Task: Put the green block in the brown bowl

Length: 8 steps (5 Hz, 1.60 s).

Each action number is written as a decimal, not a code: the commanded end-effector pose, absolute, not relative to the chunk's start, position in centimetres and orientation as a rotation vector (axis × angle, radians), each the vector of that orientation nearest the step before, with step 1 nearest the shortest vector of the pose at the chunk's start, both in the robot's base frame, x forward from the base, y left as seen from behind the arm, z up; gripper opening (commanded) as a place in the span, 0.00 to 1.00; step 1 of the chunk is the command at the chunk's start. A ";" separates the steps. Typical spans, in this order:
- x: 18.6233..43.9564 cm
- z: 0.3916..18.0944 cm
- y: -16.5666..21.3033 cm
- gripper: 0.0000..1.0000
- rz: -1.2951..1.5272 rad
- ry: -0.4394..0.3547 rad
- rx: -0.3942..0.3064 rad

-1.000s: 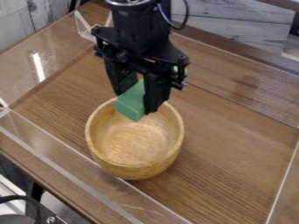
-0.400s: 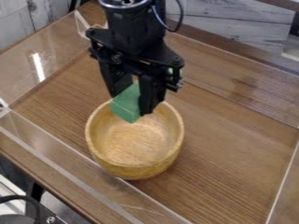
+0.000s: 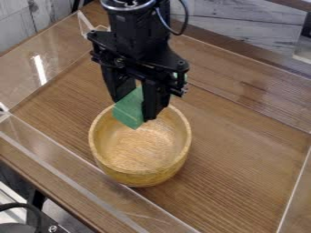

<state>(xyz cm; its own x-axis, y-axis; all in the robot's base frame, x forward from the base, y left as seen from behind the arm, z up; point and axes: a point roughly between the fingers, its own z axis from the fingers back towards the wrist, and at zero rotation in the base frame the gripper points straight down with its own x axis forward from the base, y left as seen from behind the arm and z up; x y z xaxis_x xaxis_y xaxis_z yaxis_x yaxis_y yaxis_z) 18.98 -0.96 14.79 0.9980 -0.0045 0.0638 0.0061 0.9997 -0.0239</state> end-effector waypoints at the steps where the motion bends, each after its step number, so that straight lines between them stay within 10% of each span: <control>1: 19.1 14.9 -0.9 0.00 0.002 -0.087 -0.020; 8: 19.3 10.6 -2.2 0.00 -0.012 -0.080 0.004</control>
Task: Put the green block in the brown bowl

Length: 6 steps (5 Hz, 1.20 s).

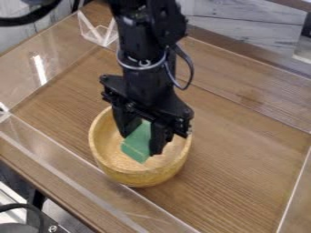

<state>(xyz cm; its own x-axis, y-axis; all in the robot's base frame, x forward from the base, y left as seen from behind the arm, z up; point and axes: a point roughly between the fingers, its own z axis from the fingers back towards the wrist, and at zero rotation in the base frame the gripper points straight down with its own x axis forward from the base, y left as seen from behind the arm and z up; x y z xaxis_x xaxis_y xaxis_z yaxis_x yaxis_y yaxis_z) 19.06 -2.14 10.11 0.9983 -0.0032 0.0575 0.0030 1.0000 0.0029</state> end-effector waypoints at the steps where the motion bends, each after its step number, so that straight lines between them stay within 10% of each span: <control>1: 19.4 10.4 -2.4 0.00 -0.013 -0.077 0.005; 2: 19.4 10.4 -2.6 1.00 -0.015 -0.075 0.005; 6: 23.2 14.6 -3.0 1.00 -0.033 -0.112 -0.040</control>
<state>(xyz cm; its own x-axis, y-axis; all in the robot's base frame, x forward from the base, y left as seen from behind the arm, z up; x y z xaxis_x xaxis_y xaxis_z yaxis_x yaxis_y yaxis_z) 22.64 -3.11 13.57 0.9969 -0.0349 0.0711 0.0375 0.9987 -0.0345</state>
